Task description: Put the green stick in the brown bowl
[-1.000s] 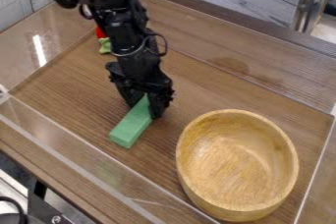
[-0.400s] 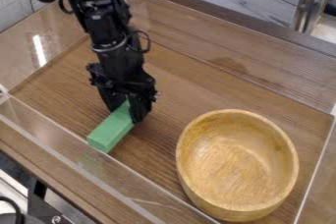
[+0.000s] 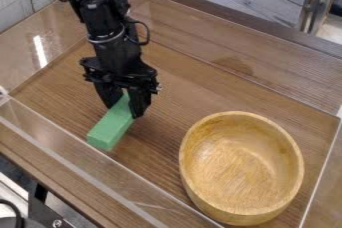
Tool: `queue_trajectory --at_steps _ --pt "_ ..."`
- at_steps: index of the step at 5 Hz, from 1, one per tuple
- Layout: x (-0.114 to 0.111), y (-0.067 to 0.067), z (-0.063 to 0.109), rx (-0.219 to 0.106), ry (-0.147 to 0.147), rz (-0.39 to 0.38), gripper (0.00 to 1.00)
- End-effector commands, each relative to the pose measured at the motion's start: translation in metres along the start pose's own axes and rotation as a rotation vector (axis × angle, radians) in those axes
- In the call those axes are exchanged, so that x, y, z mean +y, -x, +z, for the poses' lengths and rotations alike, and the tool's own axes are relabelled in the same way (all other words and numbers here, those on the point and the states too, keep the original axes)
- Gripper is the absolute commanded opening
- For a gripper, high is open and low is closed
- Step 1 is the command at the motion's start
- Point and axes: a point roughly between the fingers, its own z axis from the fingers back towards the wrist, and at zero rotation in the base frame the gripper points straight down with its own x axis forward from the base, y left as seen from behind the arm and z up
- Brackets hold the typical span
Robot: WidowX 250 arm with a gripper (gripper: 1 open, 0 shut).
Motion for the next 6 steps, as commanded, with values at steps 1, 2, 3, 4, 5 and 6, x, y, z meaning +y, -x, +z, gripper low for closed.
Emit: queue_trajectory --at_steps 1,2,3,4,5,6 --pt "-0.005 -0.009 0.024 -0.07 -0.025 0.019 0.0" --pt "-0.016 -0.006 0.033 -0.079 -0.031 0.053 0.0" --pt "-0.032 0.0 0.035 -0.083 -0.029 0.036 0.0" --pt "-0.046 0.006 0.036 -0.086 -0.028 0.015 0.0" --pt "-0.066 0.006 0.032 -0.098 -0.032 0.037 0.0" --pt "-0.1 0.009 0.022 -0.102 -0.03 0.054 0.0"
